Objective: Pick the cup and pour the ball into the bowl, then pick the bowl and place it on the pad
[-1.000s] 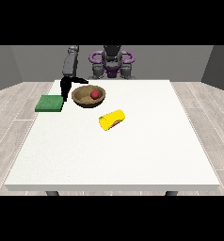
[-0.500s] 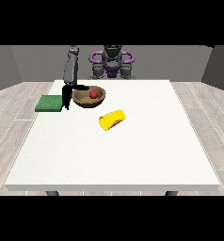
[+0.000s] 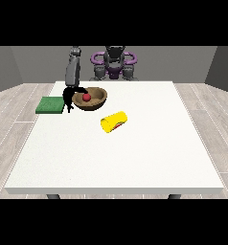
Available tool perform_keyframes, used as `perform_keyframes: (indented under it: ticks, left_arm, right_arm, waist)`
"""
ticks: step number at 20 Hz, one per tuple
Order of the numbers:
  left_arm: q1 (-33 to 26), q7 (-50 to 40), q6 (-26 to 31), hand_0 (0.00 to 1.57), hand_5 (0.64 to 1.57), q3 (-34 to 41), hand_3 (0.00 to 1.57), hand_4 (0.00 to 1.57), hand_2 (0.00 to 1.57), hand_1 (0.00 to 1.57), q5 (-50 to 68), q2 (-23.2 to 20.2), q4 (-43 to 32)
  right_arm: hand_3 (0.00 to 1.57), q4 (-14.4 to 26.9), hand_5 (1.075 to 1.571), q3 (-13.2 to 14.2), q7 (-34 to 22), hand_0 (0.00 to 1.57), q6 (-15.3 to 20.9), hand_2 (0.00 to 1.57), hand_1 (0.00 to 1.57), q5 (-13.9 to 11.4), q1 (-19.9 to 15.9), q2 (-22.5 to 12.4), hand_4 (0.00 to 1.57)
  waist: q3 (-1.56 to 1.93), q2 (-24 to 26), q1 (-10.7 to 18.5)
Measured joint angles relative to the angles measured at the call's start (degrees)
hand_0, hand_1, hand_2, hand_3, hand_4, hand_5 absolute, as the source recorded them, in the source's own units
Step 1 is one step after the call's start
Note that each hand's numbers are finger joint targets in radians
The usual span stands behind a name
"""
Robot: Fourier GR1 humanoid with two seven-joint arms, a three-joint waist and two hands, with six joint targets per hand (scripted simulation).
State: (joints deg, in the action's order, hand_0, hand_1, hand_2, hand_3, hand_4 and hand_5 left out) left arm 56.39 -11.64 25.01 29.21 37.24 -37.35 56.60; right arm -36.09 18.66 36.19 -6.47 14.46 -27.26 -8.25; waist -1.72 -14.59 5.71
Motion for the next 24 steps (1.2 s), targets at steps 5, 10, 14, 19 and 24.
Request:
perform_keyframes:
  ticks: [5,10,14,19,24]
  left_arm:
    - [1.97,-1.61,-0.05,0.00,1.571,-0.12,0.00,0.00,0.00,0.00,1.60,-0.20,0.56]
    - [1.30,-2.55,-0.50,0.00,1.571,-0.43,0.00,0.00,0.00,0.00,1.75,0.14,-0.63]
    - [-0.66,-2.61,-0.28,0.00,1.571,-0.08,0.00,0.00,0.00,0.00,1.47,-0.33,-2.71]
    - [-3.55,-0.92,0.77,0.00,1.571,1.11,0.00,0.00,0.00,0.00,0.87,-1.78,-5.36]
    - [-5.40,-0.52,1.30,0.00,1.571,2.17,0.00,0.00,0.00,0.00,1.10,-3.68,-7.42]
  right_arm:
    - [1.57,-1.56,1.571,-0.51,1.11,1.57,2.54,1.57,1.57,-0.65,1.75,-0.43,1.03]
    - [1.50,-2.61,1.567,-1.59,-4.18,1.57,5.83,1.57,1.57,-0.79,1.94,-0.85,1.05]
    - [1.54,-3.06,1.567,-3.32,-12.30,1.57,7.38,1.57,1.57,-0.62,1.25,-1.77,1.10]
    - [1.03,-4.26,1.558,-4.66,-23.71,1.57,8.05,1.57,1.57,-0.97,-1.15,-6.65,1.16]
    - [1.15,-4.91,1.568,-5.62,-30.20,1.57,6.28,1.57,1.57,-3.34,-1.84,-14.90,1.16]
  waist:
    - [-0.49,-0.64,1.46]
    - [0.46,1.16,1.47]
    - [2.01,3.60,0.64]
    - [2.12,5.45,-2.60]
    - [1.78,6.72,-5.80]
